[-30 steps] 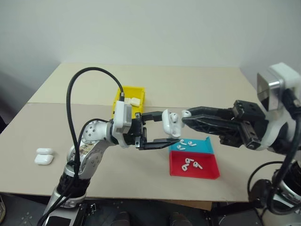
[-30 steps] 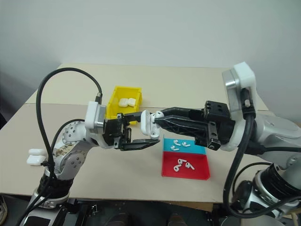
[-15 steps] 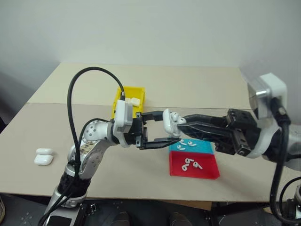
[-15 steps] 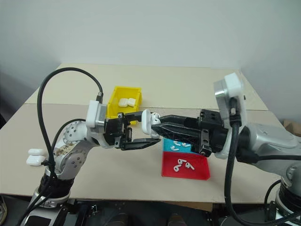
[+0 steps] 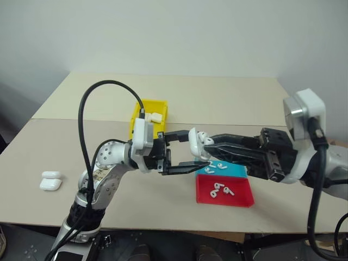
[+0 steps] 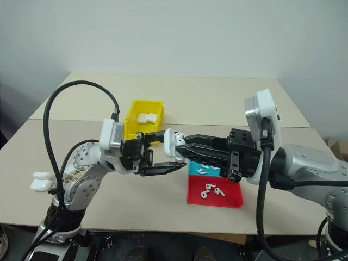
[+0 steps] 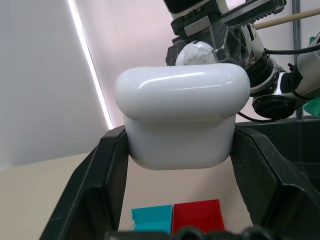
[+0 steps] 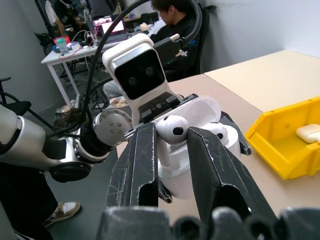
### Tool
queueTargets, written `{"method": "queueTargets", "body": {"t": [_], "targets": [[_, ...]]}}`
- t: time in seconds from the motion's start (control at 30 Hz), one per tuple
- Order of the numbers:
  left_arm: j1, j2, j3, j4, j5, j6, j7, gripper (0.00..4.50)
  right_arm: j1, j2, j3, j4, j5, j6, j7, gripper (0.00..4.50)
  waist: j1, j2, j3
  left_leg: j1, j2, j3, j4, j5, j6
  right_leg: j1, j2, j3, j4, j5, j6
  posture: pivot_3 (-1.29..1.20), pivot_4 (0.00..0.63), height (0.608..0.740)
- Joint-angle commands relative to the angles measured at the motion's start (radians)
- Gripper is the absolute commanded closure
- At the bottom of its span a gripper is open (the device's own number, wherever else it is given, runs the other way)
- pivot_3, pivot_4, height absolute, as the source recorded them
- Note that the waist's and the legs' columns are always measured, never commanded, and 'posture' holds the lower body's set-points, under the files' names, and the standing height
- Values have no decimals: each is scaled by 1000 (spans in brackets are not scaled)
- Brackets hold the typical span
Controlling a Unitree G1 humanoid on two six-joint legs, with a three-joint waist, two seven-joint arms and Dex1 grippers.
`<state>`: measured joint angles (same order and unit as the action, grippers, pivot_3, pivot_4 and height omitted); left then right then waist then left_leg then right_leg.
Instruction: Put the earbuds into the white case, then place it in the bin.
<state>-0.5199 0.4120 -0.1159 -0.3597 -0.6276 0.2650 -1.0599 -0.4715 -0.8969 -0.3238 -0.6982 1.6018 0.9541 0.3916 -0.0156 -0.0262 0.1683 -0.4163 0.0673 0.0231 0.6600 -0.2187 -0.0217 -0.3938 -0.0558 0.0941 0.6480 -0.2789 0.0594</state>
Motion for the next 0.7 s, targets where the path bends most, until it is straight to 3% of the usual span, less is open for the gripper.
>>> {"method": "queueTargets", "body": {"t": [0.03, 0.57, 0.7], "targets": [[-3, -1, 3, -39, -7, -9, 2, 1729, 2, -17, 0, -21, -14, -49, 12, 3590, 1, 0, 0, 0, 0, 0, 0, 0, 0, 0, 0, 0, 0, 0, 0, 0, 150, 740], [-2, -2, 0, -35, 2, -16, 1, 1729, 43, -20, 22, -48, -97, -103, 64, 3590, 1, 0, 0, 0, 0, 0, 0, 0, 0, 0, 0, 0, 0, 0, 0, 0, 150, 740], [-11, -3, 6, -30, -2, -12, 6, 1729, 52, -28, 31, -68, -142, -113, 71, 2599, 1, 0, 0, 0, 0, 0, 0, 0, 0, 0, 0, 0, 0, 0, 0, 0, 150, 740]]}}
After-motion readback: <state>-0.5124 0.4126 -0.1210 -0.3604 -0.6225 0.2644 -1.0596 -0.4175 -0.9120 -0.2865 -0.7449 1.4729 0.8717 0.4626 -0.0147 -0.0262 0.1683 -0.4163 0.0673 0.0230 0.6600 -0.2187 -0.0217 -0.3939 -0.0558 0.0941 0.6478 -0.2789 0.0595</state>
